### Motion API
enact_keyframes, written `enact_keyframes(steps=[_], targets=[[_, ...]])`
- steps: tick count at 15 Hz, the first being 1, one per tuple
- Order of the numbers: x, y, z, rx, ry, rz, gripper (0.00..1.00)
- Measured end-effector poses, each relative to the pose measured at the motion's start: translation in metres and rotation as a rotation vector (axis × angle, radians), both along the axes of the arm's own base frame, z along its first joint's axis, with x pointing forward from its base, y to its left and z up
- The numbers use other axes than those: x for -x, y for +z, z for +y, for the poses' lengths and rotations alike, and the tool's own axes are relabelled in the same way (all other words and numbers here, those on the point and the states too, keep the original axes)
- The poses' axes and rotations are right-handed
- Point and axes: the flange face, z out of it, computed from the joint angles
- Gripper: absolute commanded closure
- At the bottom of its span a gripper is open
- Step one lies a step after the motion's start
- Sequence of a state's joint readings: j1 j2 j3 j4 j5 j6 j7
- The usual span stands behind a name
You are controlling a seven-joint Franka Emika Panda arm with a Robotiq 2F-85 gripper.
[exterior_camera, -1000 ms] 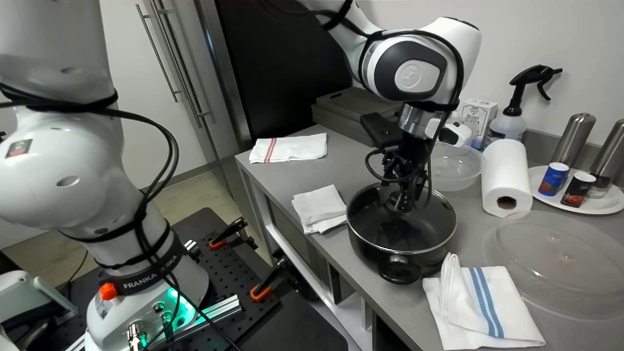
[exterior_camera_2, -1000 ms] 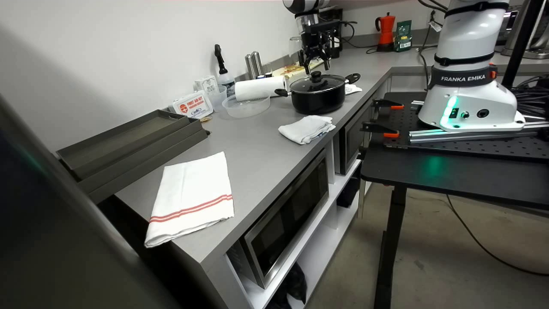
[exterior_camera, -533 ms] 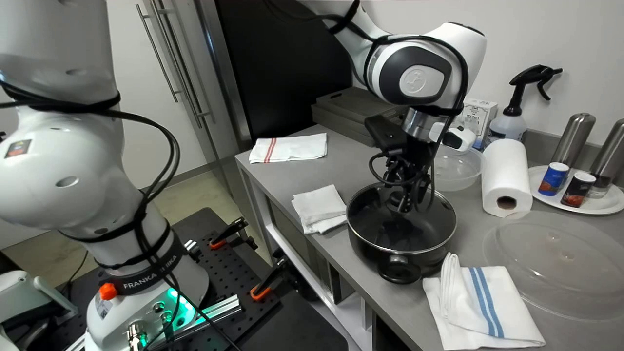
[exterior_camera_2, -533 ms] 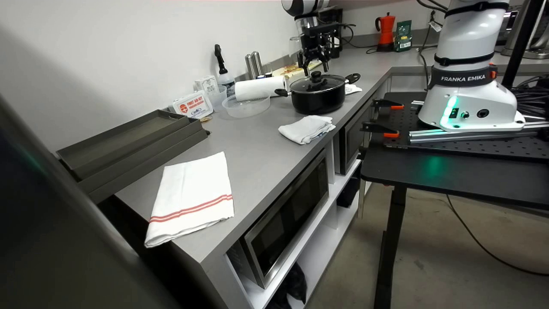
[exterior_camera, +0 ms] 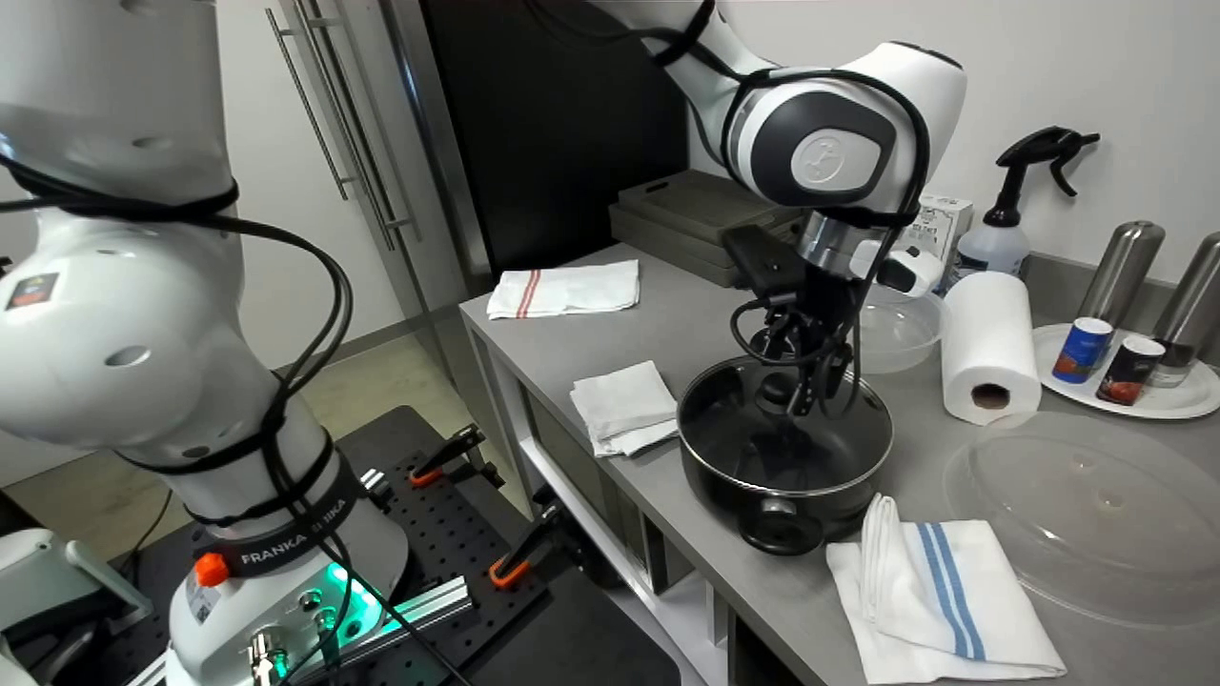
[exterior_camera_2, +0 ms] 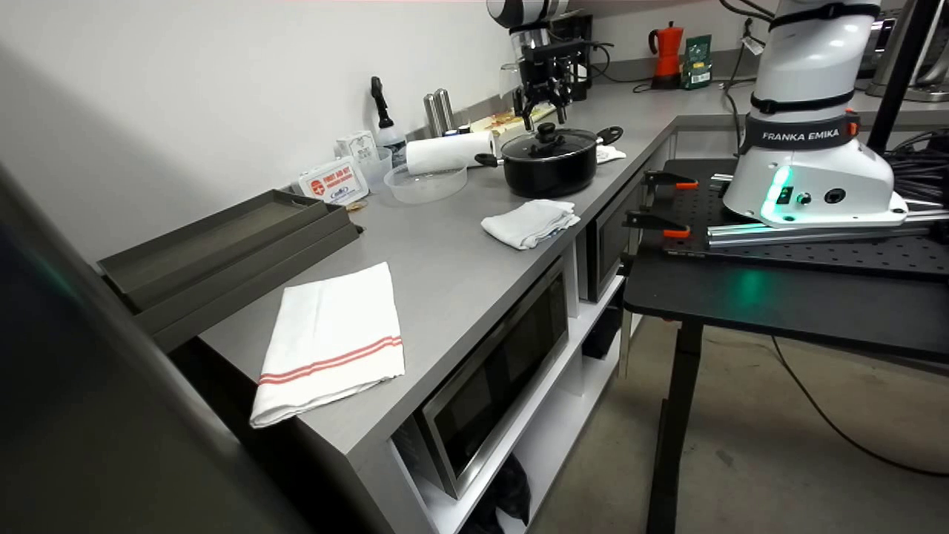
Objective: Remove the glass lid from the black pot and put it on the table
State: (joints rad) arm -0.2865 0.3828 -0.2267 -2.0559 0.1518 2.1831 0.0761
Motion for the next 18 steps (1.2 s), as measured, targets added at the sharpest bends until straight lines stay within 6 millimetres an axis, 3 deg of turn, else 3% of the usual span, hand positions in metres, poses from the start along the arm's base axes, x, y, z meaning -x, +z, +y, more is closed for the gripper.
enact_keyframes(steps=[3,5,7,8,10,11,13,14,17,18], targets=[[-0.0009,-0.0012,-0.0008,0.001,0.000,0.000,0.23],[-0.0012,-0.0025,-0.0013,0.002,-0.001,0.001,0.20],[-0.0013,-0.0031,-0.0016,0.002,-0.001,0.001,0.30],[-0.0013,-0.0032,-0.0017,0.002,-0.001,0.000,0.43],[-0.0014,-0.0031,-0.0018,0.003,-0.001,-0.001,0.55],[-0.0015,-0.0031,-0.0019,0.004,-0.001,-0.001,0.58],[-0.0042,0.0019,-0.0025,0.007,-0.001,-0.011,0.54],[-0.0045,0.0015,-0.0023,0.007,0.000,-0.011,0.68],[-0.0047,0.0016,-0.0023,0.007,0.000,-0.012,0.65],[-0.0047,0.0015,-0.0023,0.007,0.000,-0.012,0.74]])
